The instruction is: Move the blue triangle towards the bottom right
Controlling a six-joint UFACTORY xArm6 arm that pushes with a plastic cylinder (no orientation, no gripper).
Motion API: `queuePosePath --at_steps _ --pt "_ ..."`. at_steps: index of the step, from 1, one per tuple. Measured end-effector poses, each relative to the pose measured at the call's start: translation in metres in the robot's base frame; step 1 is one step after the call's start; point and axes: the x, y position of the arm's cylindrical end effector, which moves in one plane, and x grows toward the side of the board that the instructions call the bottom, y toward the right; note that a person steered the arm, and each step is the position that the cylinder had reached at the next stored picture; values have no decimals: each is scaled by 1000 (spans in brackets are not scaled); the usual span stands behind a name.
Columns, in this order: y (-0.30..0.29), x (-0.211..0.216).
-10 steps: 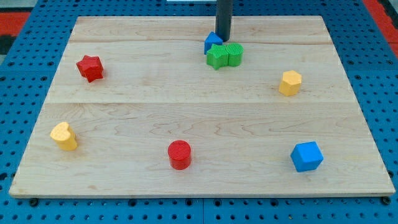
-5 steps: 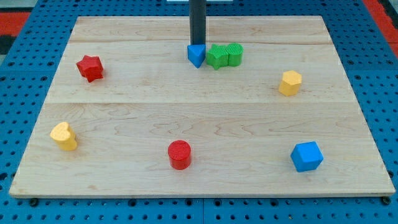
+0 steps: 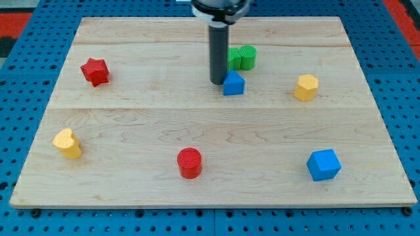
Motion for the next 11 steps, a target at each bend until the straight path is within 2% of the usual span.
queuePosePath --at_steps 3,5,9,11 --pt "60 17" --pt "95 3" --pt "91 95" --pt "108 100"
